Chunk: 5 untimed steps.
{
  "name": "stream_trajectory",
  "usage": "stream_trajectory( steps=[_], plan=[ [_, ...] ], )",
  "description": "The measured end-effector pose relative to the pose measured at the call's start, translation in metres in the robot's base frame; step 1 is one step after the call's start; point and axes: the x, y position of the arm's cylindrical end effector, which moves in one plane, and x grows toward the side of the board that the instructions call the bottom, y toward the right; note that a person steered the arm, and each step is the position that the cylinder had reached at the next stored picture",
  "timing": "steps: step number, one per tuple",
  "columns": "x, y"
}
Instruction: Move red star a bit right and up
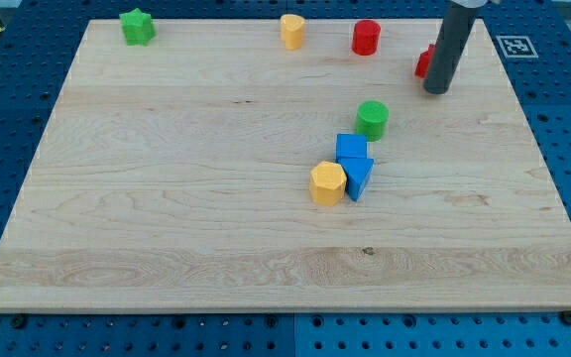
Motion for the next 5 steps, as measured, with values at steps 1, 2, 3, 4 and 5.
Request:
stream_trajectory(
  steps=[1,2,3,4,5],
  plan=[
    [-0.007,0.021],
    [-0.022,0.022],
    [-0.016,0.007],
    [0.0,-0.016],
    [-0.014,-0.035]
  ],
)
